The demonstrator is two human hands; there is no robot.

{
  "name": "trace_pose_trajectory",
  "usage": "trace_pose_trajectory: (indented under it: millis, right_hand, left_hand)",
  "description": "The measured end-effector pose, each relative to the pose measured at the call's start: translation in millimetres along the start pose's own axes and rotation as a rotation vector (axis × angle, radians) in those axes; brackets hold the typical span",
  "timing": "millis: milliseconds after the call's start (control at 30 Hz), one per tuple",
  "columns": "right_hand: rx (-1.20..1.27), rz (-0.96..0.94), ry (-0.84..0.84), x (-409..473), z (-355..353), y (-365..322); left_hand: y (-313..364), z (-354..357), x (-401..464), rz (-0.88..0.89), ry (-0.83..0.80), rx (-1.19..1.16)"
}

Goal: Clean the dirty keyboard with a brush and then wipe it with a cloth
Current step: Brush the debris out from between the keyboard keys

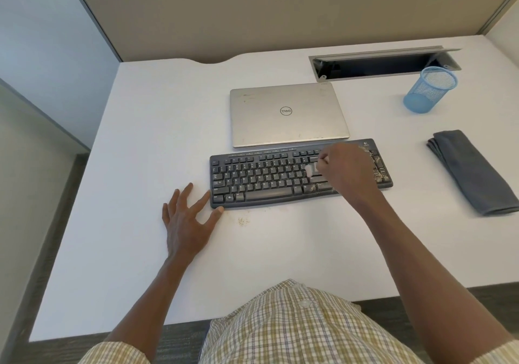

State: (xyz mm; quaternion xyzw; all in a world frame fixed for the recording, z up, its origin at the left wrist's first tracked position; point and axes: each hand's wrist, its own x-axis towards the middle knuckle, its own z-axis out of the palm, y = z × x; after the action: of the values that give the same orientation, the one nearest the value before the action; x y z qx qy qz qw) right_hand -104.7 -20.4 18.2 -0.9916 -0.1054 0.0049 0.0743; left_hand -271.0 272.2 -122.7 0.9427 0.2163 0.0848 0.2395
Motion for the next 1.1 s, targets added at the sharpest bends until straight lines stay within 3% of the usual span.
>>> trace_pose_trajectory:
  millis: [100, 233, 400, 767, 967, 1100]
  right_hand:
    - [0.005, -0.052, -0.131, -1.2, -2.9, -0.1]
    - [-0.014, -0.023, -0.03, 2.4, -4.1, -0.8]
    - [0.026, -0.034, -0.12, -1.4, -5.7, 1.6]
    - [0.068, 0.205, -0.034, -0.3, -10.3, 33.5]
    - [0.13, 0.085, -0.052, 0.2, -7.1, 19.3]
    - [0.068, 0.174, -0.044, -6.4, -8.4, 23.7]
  left_hand:
    - [0.6, 0.1, 0.1, 0.004, -0.002, 0.002]
    - [0.3, -0.4, 0.0, 0.008, 0.004, 0.001]
    - [1.4, -0.9, -0.4, 0.006, 0.0, -0.004]
    - [-1.1, 0.8, 0.3, 0.007, -0.003, 0.001]
    - [-1.2, 0.6, 0.5, 0.0, -0.011, 0.002]
    - [1.0, -0.3, 0.6, -0.003, -0.013, -0.008]
